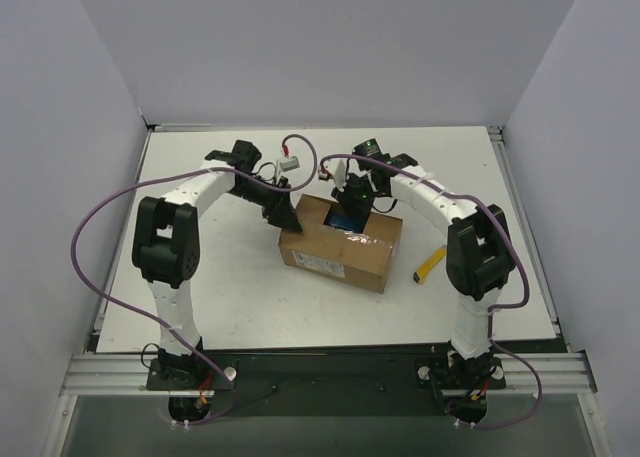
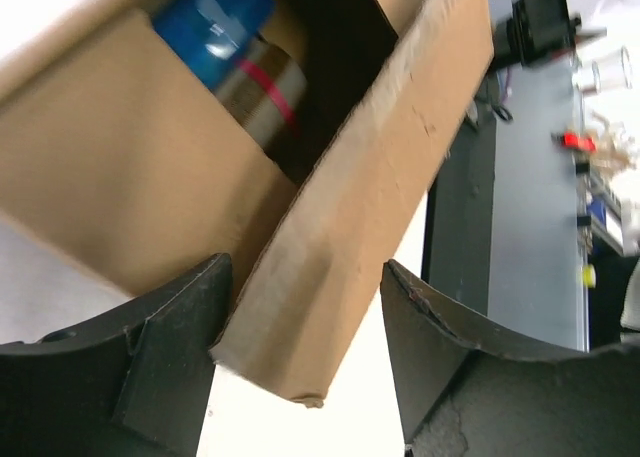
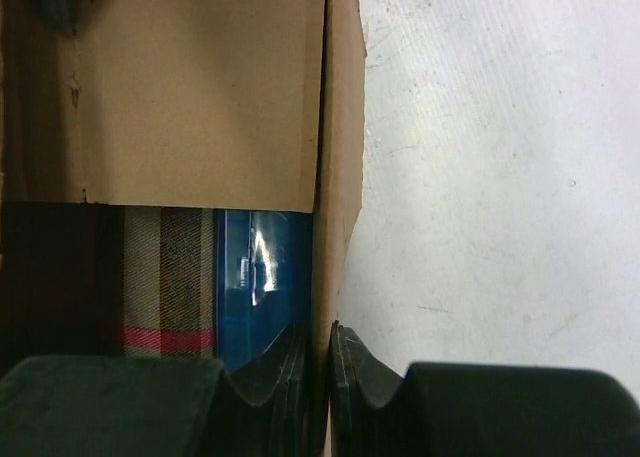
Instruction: Unpack the express box
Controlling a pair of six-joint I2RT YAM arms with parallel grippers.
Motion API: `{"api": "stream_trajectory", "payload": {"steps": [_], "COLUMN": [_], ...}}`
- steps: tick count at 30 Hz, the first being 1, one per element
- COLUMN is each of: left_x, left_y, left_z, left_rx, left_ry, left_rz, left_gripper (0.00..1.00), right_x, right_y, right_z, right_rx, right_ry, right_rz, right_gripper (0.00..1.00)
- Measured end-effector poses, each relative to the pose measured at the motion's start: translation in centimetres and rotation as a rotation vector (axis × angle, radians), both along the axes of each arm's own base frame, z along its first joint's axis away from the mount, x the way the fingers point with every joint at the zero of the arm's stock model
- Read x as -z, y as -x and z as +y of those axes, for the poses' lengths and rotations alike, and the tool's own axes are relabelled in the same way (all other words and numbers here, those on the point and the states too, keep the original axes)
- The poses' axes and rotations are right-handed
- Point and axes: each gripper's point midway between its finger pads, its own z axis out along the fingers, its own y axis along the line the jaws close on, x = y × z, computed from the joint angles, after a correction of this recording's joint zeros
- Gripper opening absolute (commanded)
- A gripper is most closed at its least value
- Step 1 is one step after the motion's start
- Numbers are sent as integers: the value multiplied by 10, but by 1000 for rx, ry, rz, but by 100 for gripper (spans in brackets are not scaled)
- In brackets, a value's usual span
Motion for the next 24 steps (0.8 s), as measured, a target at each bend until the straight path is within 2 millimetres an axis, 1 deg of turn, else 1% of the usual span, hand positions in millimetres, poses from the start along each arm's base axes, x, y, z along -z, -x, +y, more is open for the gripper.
{"api": "stream_trajectory", "payload": {"steps": [2,7,9,14,17,21,23,24], "left_x": [2,-2,-11,-44,-54,-48,-37,-30], "left_y": [11,28,32,45,48,50,58,66], "left_z": [1,6,8,16,18,17,17,17], "left_rx": [35,82,90,124,168,243,281,298], "left_ry": [-12,-22,-21,-2,5,2,-13,-23], "left_rz": [7,13,-12,-128,-204,-305,-311,-294], "left_gripper": [67,65,66,66,66,66,65,65], "right_x": [2,4,5,15,13,15,14,15], "right_y": [-1,-10,-16,-26,-31,-38,-40,-41], "right_z": [-1,-1,-3,-9,-10,-8,-8,-7], "right_rx": [5,22,34,73,83,97,102,104], "right_ry": [2,-3,-5,-6,-12,-11,-14,-14], "right_rz": [6,9,8,28,23,13,11,10], "right_gripper": [0,0,0,0,0,0,0,0]}}
